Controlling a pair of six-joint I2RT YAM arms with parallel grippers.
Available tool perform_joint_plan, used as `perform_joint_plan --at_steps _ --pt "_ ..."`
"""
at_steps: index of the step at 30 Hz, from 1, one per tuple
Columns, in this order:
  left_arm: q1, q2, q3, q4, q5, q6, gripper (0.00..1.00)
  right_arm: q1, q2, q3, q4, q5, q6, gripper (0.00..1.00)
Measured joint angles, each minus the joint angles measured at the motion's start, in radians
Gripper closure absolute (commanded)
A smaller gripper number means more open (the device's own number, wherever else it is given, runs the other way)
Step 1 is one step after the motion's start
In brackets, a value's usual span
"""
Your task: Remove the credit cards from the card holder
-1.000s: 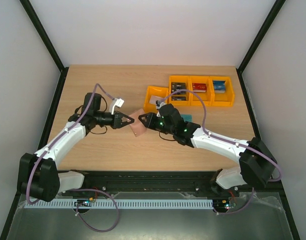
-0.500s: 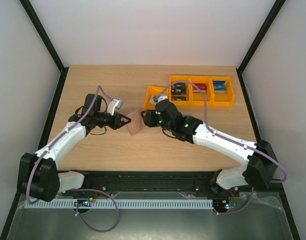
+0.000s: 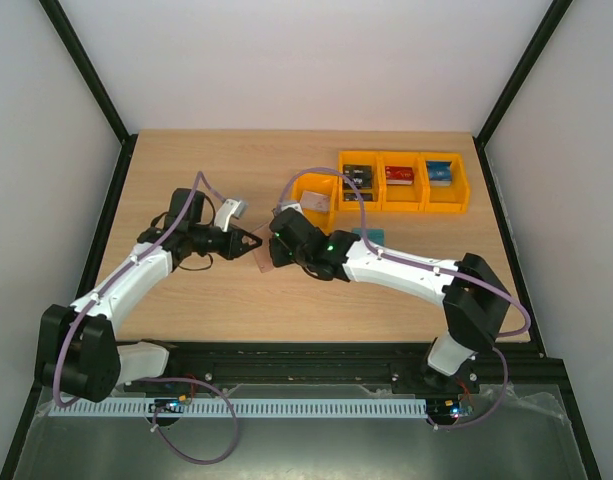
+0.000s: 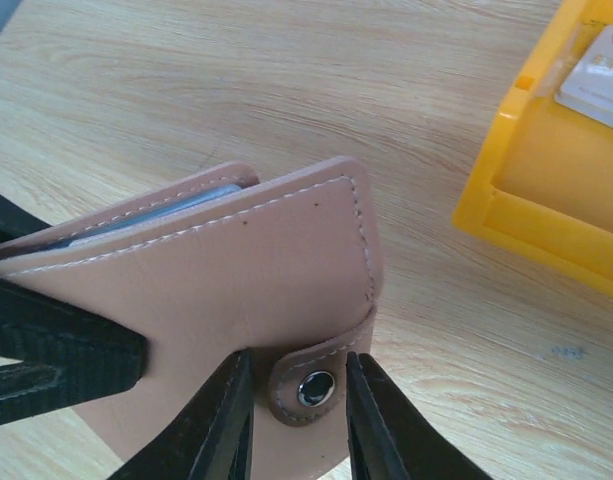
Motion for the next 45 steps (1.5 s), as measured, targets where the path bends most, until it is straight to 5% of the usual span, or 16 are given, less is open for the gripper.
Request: perform_joint_plan --at_steps 7,13,21,25,30,36,45 --pt "0.001 0.006 0.0 -0.016 0.004 0.029 0.98 0.005 0.02 0.017 -0.043 0.056 0.007 0.98" --pt "0.003 0.006 0.004 -0.044 0.028 0.081 0.98 -0.019 0.002 -0.01 -0.047 0.083 0.041 0.98" --pt "0.005 0.006 0.084 -0.22 0.064 0.233 0.98 -0.28 -0.191 -0.206 -0.151 0.132 0.034 0.95" --pt "0.007 0.007 0.208 -0.389 0.049 0.394 0.98 -0.283 -0.393 -0.201 -0.153 0.002 -0.045 0.76" --pt "0.007 0.007 0.393 -0.562 0.017 0.512 0.98 -0.28 -0.584 -0.201 -0.048 -0.3 -0.152 0.72" --pt "0.005 -0.015 0.604 -0.72 0.016 0.605 0.98 -0.278 -0.539 -0.157 0.023 -0.503 -0.212 0.73" --pt "-0.02 -0.113 0.599 -0.815 0.059 0.621 0.98 -0.265 -0.405 -0.047 0.08 -0.682 -0.271 0.74"
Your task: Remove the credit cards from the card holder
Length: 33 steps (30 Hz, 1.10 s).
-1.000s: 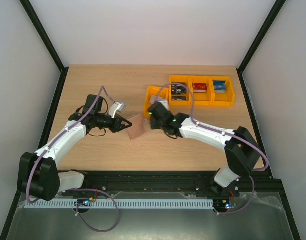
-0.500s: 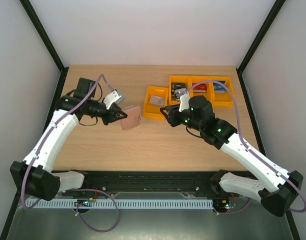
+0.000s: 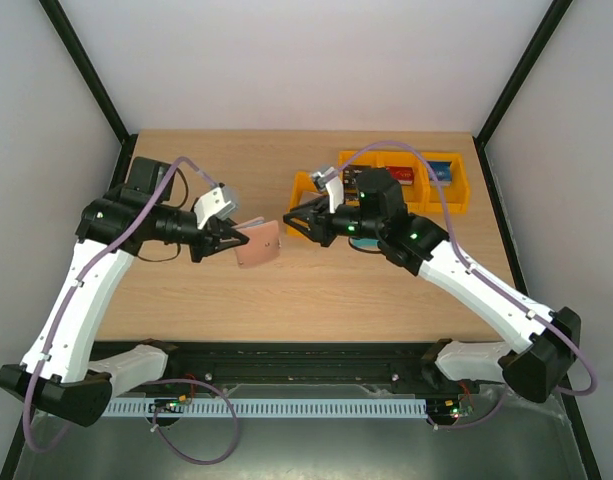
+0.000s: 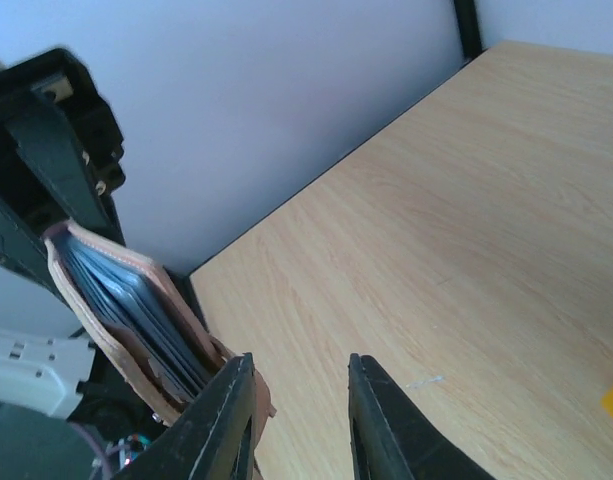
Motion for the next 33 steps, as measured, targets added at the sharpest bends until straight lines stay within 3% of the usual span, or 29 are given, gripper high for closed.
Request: perform_joint_plan --at_steps 2,5,10,13,17,19,20,25,26,27,28,30,31,33 --pt "0.0 -0.008 -0.003 -0.014 0.018 0.007 0.98 0.018 0.019 0.005 0.0 -0.018 -0.015 0.7" --pt "0.0 -0.013 -0.005 -0.023 0.042 0.016 0.98 0.047 0.034 0.005 -0.001 -0.064 -0.044 0.49" --pt "0.0 -0.019 -0.037 -0.037 0.07 0.03 0.98 0.07 0.032 -0.006 -0.001 -0.153 -0.109 0.39" --pt "-0.001 -0.019 -0.051 -0.041 0.082 0.034 0.98 0.077 0.045 -0.007 -0.003 -0.192 -0.129 0.28" --pt "-0.002 -0.019 -0.051 -0.055 0.111 0.059 0.98 0.11 0.075 -0.007 0.002 -0.208 -0.134 0.22" --pt "-0.002 -0.019 -0.051 -0.08 0.134 0.098 0.98 0.124 0.089 -0.007 0.007 -0.217 -0.133 0.25" --pt "-0.002 -0.019 -0.051 -0.1 0.15 0.127 0.98 0.127 0.095 -0.008 0.011 -0.223 -0.133 0.33" --pt "-0.002 -0.017 -0.053 -0.15 0.198 0.221 0.97 0.138 0.098 -0.051 0.093 -0.279 -0.104 0.86" --pt "0.003 -0.015 -0.056 -0.152 0.2 0.228 0.93 0.14 0.095 -0.066 0.125 -0.289 -0.085 0.95" --pt "0.005 -0.013 -0.061 -0.15 0.2 0.229 0.77 0.144 0.09 -0.081 0.15 -0.295 -0.074 0.98" --pt "0.008 -0.011 -0.068 -0.146 0.201 0.217 0.5 0.146 0.084 -0.1 0.178 -0.304 -0.061 0.98" --pt "0.014 -0.01 -0.09 -0.101 0.209 0.166 0.07 0.148 0.074 -0.134 0.227 -0.297 -0.022 0.98" --pt "0.015 -0.01 -0.093 -0.085 0.209 0.153 0.01 0.148 0.074 -0.142 0.239 -0.278 -0.004 0.98" --pt "0.023 -0.012 -0.113 0.0 0.187 0.072 0.0 0.148 0.073 -0.156 0.255 -0.201 0.044 0.98"
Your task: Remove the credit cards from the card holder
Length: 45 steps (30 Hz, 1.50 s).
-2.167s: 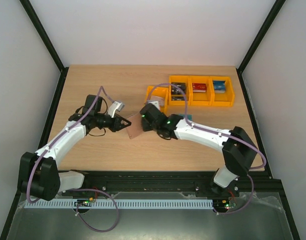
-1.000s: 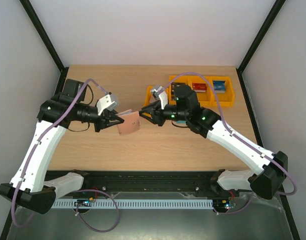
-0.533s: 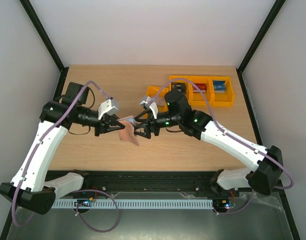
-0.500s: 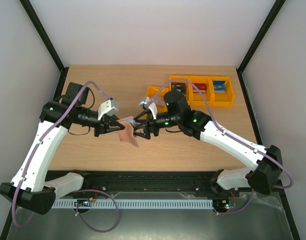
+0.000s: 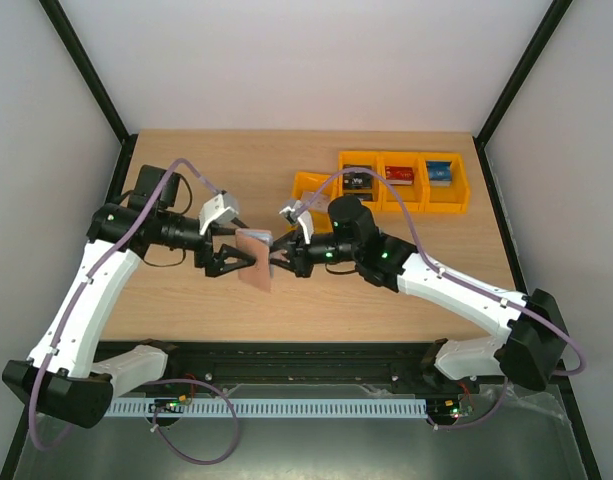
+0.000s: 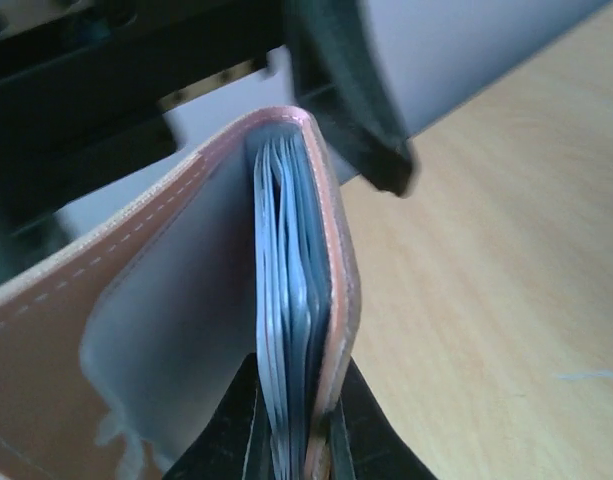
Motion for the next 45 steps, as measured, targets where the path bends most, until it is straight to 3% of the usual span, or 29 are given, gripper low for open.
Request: perform_joint_plan --at_steps 8,13,27,36,45 --pt "0.012 0.002 -0.089 0.296 -0.266 -0.304 0.0 0.041 0.05 0.103 -0.119 0.622 0.235 0.98" --pt "-0.014 0.007 -0.099 0.387 -0.398 -0.379 0.01 0.115 0.122 0.189 -0.145 0.789 0.298 0.98" --pt "-0.064 0.008 -0.142 0.487 -0.572 -0.414 0.01 0.123 0.198 0.241 -0.174 0.806 0.35 0.98" --pt "-0.083 0.009 -0.185 0.56 -0.873 -0.421 0.01 0.097 0.192 0.216 -0.159 0.785 0.37 0.98" --pt "-0.064 0.013 -0.134 0.51 -0.913 -0.389 0.0 0.059 0.15 0.156 -0.14 0.76 0.412 0.98"
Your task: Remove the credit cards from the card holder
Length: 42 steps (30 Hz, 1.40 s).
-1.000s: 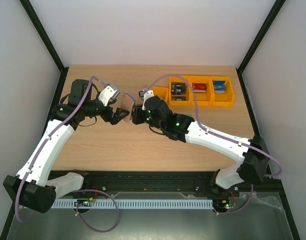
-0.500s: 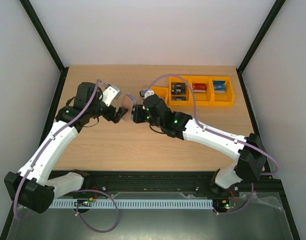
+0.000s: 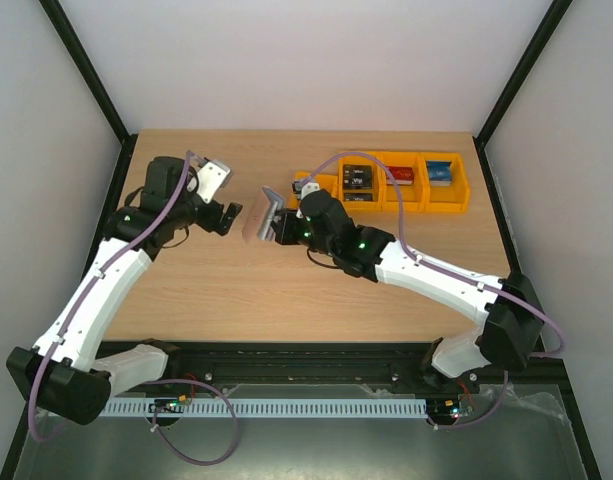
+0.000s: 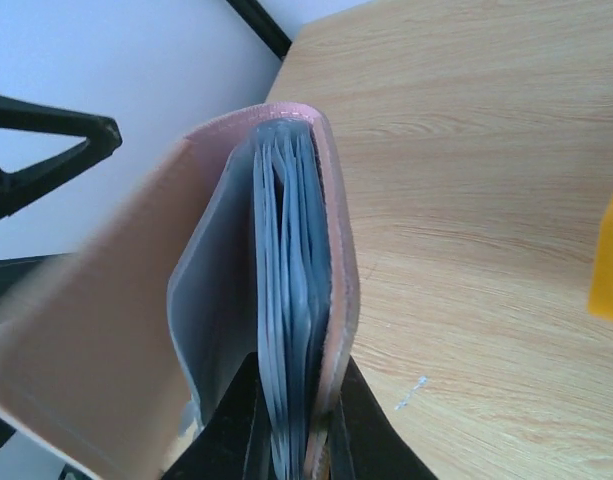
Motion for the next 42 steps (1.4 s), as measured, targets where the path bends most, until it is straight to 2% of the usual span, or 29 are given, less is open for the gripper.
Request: perform_joint_plan --at_steps 5,8,16,29,34,37,38,40,42 --pt "-0.006 -0.002 0.067 -0.054 0.144 0.029 0.0 0.003 -0.005 0.0 0.012 -0.027 0.009 0.98" --pt "-0.036 -0.001 0.063 -0.066 0.174 0.035 0.0 0.003 -0.005 0.001 0.02 -0.042 0.018 0.98" --pt "-0.143 0.02 0.041 -0.099 0.155 0.108 0.01 0.0 0.009 0.013 0.04 -0.069 0.042 0.98" --pt "-0.147 0.064 0.029 -0.032 0.019 0.119 0.02 -0.023 0.019 0.013 0.04 -0.059 0.054 0.98" --pt "-0.059 0.064 0.023 -0.03 0.121 0.114 0.13 -0.023 0.019 0.013 0.052 -0.064 0.054 0.98" --pt "-0.026 0.064 0.023 -0.032 0.201 0.108 0.24 -0.023 0.014 0.012 0.063 -0.078 0.053 0.98" --pt "-0.021 0.063 0.023 -0.034 0.222 0.107 0.32 -0.024 0.011 0.012 0.064 -0.083 0.05 0.98" --pt "-0.008 0.061 0.023 -0.042 0.274 0.106 0.58 -0.025 0.006 0.012 0.064 -0.099 0.045 0.98" --pt "0.023 0.059 0.023 -0.06 0.357 0.111 0.78 -0.032 -0.002 0.008 0.068 -0.124 0.039 0.98"
